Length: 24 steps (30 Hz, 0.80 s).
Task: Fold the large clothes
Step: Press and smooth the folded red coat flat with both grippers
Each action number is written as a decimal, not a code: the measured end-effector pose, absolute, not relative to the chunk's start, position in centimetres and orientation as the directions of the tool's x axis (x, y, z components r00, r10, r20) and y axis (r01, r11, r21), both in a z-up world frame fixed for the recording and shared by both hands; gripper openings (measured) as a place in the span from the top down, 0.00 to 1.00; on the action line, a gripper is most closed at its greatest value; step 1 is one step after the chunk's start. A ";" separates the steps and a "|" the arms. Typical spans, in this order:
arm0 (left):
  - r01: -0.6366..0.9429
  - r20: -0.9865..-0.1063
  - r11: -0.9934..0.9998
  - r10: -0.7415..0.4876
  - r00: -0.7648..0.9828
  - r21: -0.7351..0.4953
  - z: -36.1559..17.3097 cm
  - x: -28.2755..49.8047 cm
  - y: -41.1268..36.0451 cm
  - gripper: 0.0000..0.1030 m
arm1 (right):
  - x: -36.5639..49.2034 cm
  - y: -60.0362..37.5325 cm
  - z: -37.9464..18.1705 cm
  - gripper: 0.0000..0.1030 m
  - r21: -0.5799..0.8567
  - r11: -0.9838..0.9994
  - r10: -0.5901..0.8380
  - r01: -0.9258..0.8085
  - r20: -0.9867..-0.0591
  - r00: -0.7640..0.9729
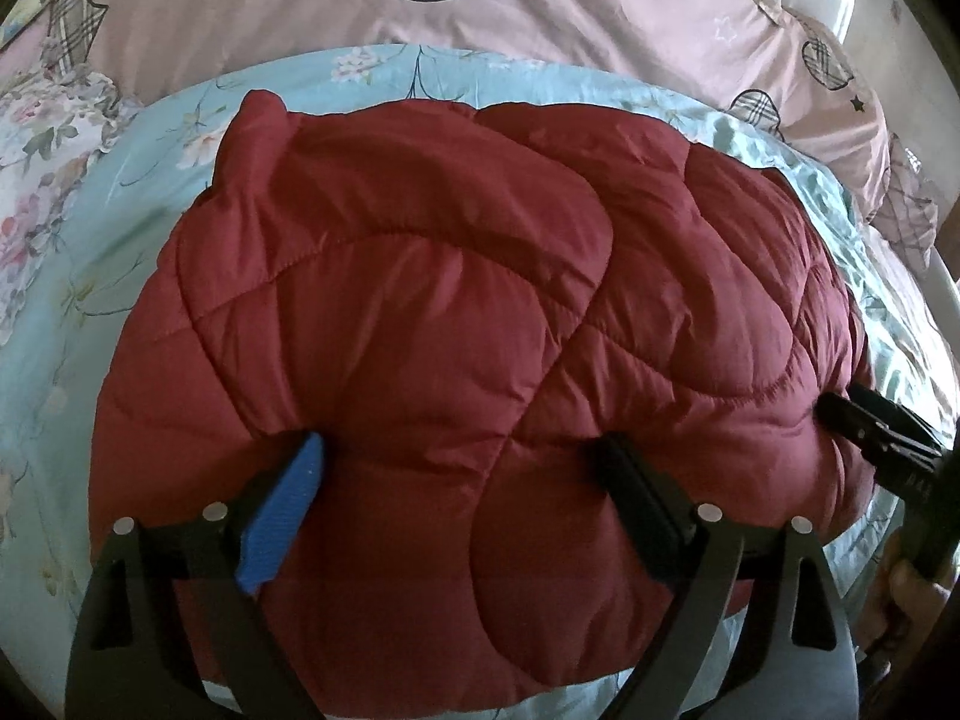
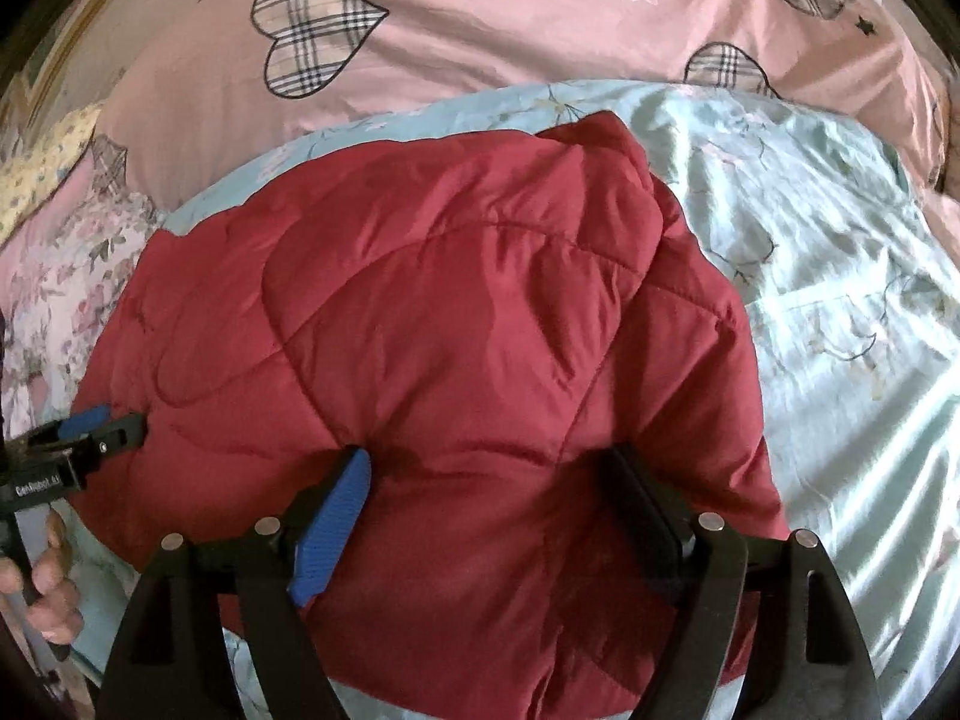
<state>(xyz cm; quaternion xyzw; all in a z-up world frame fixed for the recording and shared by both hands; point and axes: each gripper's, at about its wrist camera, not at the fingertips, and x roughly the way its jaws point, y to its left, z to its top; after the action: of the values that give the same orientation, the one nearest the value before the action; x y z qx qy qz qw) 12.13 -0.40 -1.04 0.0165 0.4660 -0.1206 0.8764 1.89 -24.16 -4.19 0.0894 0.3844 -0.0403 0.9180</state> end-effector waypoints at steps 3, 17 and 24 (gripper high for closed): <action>0.222 -0.822 0.972 -0.189 0.537 -0.078 -1.2 12.4 -0.5 0.08 | 2.0 -24.3 -4.1 0.21 0.140 0.980 0.000 0.145 -0.718 0.696; 0.205 -0.826 0.977 -0.166 0.539 -0.063 -1.4 12.9 -0.8 0.06 | 0.5 -20.6 -0.7 0.19 0.020 0.996 -0.050 0.085 -0.668 0.743; 0.203 -0.828 0.977 -0.165 0.536 -0.063 -1.3 13.0 -0.7 0.05 | 3.7 -19.9 -3.1 0.18 0.015 0.998 -0.026 0.054 -0.729 0.684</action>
<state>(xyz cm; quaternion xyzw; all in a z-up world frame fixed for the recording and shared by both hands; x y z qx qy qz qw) 13.00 -0.70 -1.25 0.0204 0.4700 -0.1050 0.8762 3.67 -19.92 -3.10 0.0176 0.3968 -0.0218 0.9175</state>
